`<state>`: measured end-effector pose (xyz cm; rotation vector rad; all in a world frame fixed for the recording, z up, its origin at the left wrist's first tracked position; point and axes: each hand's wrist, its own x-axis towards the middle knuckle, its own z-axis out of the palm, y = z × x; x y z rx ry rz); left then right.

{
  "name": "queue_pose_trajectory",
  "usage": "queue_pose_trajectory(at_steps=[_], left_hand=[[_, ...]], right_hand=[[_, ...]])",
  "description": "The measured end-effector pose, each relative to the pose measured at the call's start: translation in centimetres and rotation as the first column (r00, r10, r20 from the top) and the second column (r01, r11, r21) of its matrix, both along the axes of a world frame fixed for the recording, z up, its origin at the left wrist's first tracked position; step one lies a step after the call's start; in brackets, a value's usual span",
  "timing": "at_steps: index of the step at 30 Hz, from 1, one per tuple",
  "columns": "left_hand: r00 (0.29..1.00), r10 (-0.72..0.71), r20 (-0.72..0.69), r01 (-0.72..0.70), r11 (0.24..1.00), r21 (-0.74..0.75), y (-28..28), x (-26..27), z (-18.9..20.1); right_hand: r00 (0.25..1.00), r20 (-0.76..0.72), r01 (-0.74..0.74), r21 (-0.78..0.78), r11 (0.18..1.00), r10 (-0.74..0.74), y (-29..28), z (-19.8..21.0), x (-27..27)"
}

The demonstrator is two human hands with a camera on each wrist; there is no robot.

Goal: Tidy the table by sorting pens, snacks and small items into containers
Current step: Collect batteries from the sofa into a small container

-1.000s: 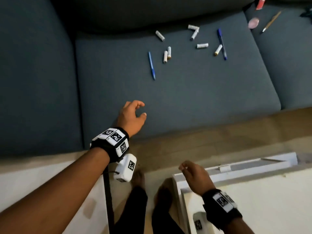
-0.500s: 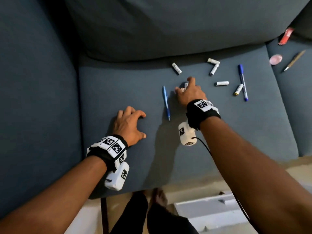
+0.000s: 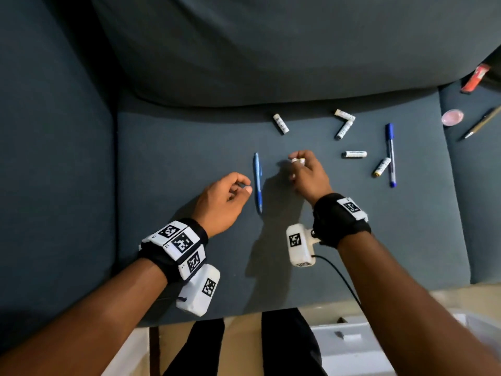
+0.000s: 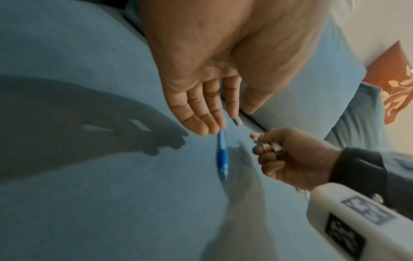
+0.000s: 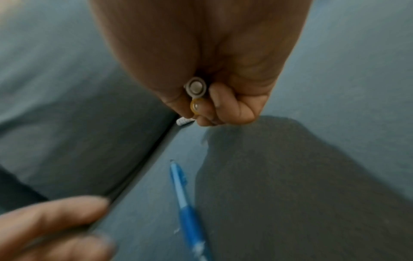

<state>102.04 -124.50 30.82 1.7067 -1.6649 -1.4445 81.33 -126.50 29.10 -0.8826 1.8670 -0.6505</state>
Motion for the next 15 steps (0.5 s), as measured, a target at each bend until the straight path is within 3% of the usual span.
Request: queue_pose_trajectory(at_steps=[3,6,8,11,13,15], left_hand=[[0.977,0.165,-0.132,-0.139,0.972,0.187,-0.9,-4.2,0.7],[0.853,0.451,-0.264,-0.29,0.829,0.479,-1.9,-8.2,1.5],[0.721,0.626,-0.297,-0.369,0.71,0.6,-2.7,-10.0,1.5],[0.564,0.761,-0.32,-0.348,0.57,0.744,-3.7,-11.5,0.8],[0.563,0.766,-0.31,-0.314,0.545,0.778,-4.2,-12.7,0.4],[0.592,0.756,-0.279,-0.309,0.533,0.788,-4.9,-13.9,0.1]], right_hand=[[0.984,0.178,-0.006,-0.034,0.999,0.012,0.6,2.5,1.1],[0.955,0.233,-0.184,-0.01,0.983,0.181,1.0,4.0,2.2],[0.927,0.127,-0.354,-0.006,0.935,0.352,0.9,4.6,1.3],[0.919,0.067,-0.385,-0.077,0.92,0.39,0.2,5.6,-1.3],[0.94,-0.003,-0.34,-0.139,0.93,0.342,-0.4,5.6,-3.8],[0.928,-0.197,-0.354,-0.193,0.915,0.317,-1.0,5.1,-7.0]])
